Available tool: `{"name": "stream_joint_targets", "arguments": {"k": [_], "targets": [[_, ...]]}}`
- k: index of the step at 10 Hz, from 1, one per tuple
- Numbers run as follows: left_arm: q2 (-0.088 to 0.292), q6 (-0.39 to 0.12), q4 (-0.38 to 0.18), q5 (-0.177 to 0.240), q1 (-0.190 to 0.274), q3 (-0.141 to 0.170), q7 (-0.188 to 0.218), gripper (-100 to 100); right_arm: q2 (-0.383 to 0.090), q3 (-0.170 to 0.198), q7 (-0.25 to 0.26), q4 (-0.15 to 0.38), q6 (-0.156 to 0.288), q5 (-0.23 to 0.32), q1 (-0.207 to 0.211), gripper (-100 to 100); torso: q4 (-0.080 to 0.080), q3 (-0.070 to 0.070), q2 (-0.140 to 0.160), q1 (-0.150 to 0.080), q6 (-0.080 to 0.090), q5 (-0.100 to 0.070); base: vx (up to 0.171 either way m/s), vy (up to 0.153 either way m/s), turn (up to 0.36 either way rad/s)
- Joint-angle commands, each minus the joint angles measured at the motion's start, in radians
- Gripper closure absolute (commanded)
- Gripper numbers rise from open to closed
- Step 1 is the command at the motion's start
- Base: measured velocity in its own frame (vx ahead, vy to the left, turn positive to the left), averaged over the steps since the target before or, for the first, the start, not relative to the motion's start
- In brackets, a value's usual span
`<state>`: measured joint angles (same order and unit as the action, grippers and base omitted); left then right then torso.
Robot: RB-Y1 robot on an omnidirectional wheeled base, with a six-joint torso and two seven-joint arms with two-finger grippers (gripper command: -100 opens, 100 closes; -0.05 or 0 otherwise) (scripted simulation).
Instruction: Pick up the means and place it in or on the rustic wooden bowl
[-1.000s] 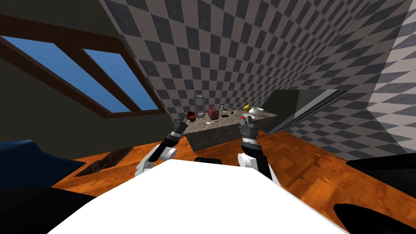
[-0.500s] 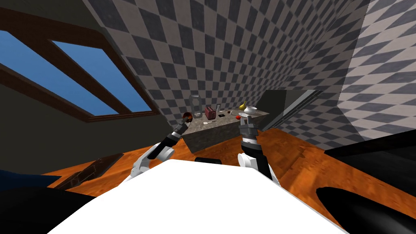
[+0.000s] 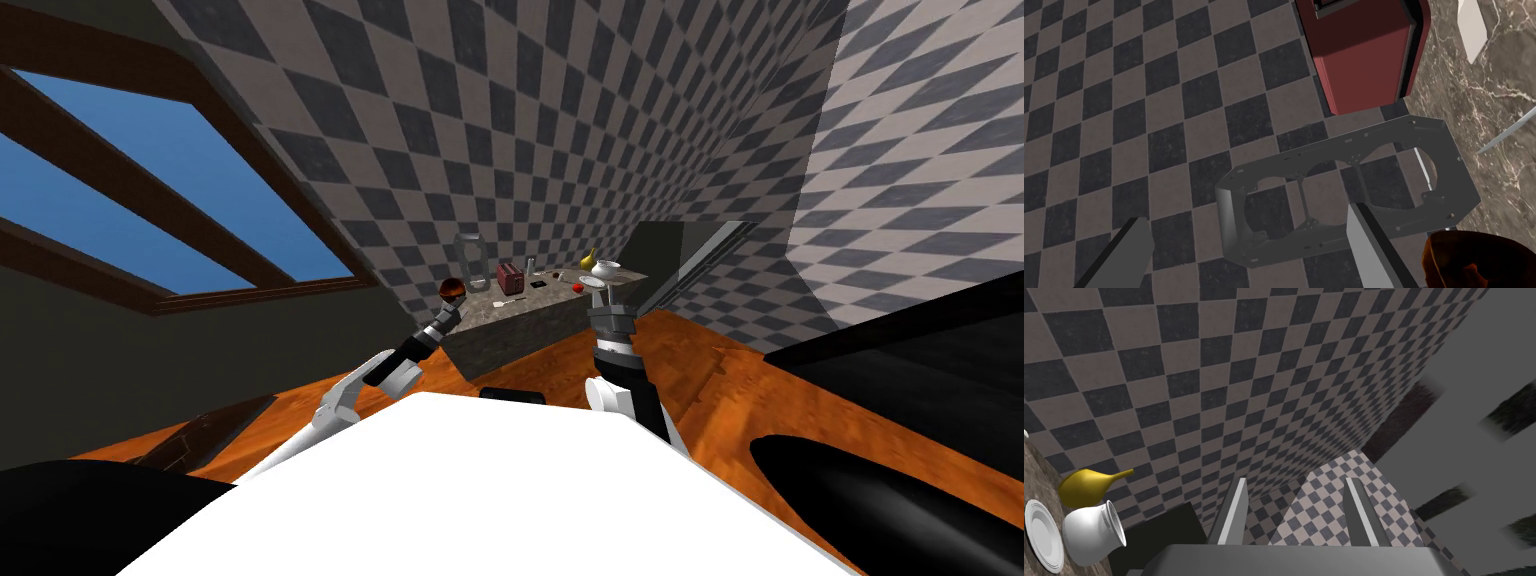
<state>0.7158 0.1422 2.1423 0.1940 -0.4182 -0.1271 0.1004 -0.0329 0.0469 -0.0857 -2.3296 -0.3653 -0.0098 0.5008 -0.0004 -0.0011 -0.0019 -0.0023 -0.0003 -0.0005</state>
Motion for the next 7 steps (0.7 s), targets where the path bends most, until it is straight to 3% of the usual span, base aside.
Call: {"name": "stream_joint_targets", "arguments": {"k": [1, 4, 5, 6, 7], "targets": [[0.05, -0.05, -0.029, 0.008, 0.002, -0.007, -0.005, -100, 0.0, 0.0, 0.0, 0.0, 0.0, 0.0, 0.0, 0, 0.0, 0.0, 0.0, 0.0, 0.0, 0.0, 0.039, -0.073, -0.179], [0.115, -0.083, -0.049, 0.011, 0.001, -0.011, -0.009, -100, 0.0, 0.0, 0.0, 0.0, 0.0, 0.0, 0.0, 0, 0.0, -0.001, -0.002, -0.002, 0.0, 0.0, 0.049, -0.056, -0.077], [0.152, -0.115, -0.07, 0.014, -0.002, -0.015, -0.015, -100, 0.0, 0.0, 0.0, 0.0, 0.0, 0.0, 0.0, 0, 0.0, -0.001, -0.001, -0.001, 0.0, 0.0, 0.051, -0.06, -0.084], [0.157, -0.115, -0.07, 0.014, -0.002, -0.015, -0.015, -100, 0.0, 0.0, 0.0, 0.0, 0.0, 0.0, 0.0, 0, 0.0, -0.001, -0.002, -0.001, 0.0, 0.0, 0.051, -0.047, -0.06], [0.196, -0.148, -0.091, 0.015, -0.006, -0.019, -0.021, -100, 0.0, 0.0, 0.0, 0.0, 0.0, 0.0, 0.0, 0, 0.0, -0.001, -0.001, -0.001, 0.0, 0.0, 0.061, -0.061, -0.1]]}}
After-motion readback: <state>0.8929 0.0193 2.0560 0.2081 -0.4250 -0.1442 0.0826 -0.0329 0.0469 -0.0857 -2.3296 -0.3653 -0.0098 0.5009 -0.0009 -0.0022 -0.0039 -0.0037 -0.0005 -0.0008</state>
